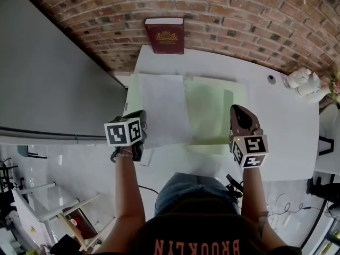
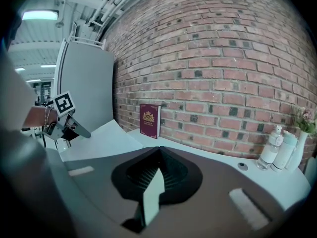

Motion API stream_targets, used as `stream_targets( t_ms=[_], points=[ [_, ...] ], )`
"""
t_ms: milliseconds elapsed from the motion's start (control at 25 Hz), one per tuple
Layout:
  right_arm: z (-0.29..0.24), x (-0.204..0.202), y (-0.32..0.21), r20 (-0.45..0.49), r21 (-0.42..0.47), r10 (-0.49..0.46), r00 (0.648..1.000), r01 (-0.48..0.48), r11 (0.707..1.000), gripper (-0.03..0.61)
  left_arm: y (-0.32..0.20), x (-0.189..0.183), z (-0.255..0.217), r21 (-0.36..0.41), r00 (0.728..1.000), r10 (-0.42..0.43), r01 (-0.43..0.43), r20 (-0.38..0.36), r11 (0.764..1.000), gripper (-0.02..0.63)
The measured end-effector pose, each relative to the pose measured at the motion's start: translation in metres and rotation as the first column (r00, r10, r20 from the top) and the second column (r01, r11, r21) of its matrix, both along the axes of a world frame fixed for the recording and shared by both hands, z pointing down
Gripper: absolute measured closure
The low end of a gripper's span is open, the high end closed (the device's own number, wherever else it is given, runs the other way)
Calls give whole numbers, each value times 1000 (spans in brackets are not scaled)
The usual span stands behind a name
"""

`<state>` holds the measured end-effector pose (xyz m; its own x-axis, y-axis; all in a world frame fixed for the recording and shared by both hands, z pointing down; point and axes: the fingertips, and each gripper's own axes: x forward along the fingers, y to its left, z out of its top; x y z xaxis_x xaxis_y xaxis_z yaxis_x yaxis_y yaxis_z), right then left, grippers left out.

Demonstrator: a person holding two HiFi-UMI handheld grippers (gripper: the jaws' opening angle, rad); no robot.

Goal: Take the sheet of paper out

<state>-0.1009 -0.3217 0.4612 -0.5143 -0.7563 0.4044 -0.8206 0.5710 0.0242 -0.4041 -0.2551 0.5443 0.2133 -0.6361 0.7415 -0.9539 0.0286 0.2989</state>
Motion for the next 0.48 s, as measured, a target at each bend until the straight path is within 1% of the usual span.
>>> stream_targets(
  t_ms=[280, 480],
  points=[
    [-18, 1, 15, 14, 39, -16, 1000, 15, 999, 580, 4, 3, -45, 115, 997, -3, -5, 71, 993, 612],
    [-37, 10, 20, 30, 81, -8, 1000, 6, 997, 580, 5, 10, -77, 226, 992, 5, -34, 129, 974, 612]
  ],
)
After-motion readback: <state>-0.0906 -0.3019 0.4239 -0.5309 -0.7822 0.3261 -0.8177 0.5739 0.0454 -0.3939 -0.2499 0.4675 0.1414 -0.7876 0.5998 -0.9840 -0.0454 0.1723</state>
